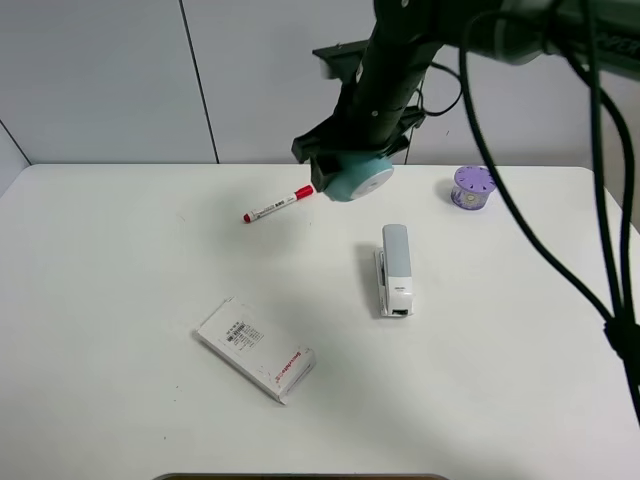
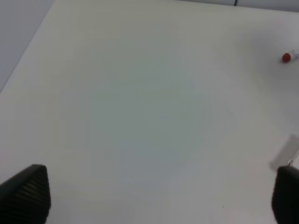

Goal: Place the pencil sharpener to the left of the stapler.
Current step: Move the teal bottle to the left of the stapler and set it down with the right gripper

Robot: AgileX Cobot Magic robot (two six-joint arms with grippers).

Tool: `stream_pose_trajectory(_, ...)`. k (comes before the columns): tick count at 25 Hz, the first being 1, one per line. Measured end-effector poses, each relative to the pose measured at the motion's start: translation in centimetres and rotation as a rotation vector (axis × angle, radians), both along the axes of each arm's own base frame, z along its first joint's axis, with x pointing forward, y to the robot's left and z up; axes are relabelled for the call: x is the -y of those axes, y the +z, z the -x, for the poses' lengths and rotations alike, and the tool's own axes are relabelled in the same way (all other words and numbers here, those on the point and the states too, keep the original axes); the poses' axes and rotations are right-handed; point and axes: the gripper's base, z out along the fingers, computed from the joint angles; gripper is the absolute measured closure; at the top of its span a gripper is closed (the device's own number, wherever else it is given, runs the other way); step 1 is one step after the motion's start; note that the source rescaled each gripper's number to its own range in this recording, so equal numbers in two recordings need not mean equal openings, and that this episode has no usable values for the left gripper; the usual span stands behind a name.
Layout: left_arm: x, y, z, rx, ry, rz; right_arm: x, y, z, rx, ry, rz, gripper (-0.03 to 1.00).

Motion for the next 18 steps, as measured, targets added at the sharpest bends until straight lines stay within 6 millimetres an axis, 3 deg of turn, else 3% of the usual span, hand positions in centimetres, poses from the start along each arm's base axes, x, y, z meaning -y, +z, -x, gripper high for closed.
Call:
stream_pose_trajectory(5, 0.0, 0.0, 0.0, 0.000, 0.000, 0.000, -2.7, -3.9, 0.6, -0.070, 0.059, 0.051, 0.96)
stream_pose_trajectory(10, 0.0, 0.0, 0.0, 0.000, 0.000, 0.000, -4.0, -7.1, 0.9, -0.125, 0.086, 0.094, 0.96)
stream_pose_trajectory(18, 0.0, 0.0, 0.0, 0.000, 0.000, 0.000, -4.3, -9.5, 0.7, -0.167, 0.103, 0.123, 0.96)
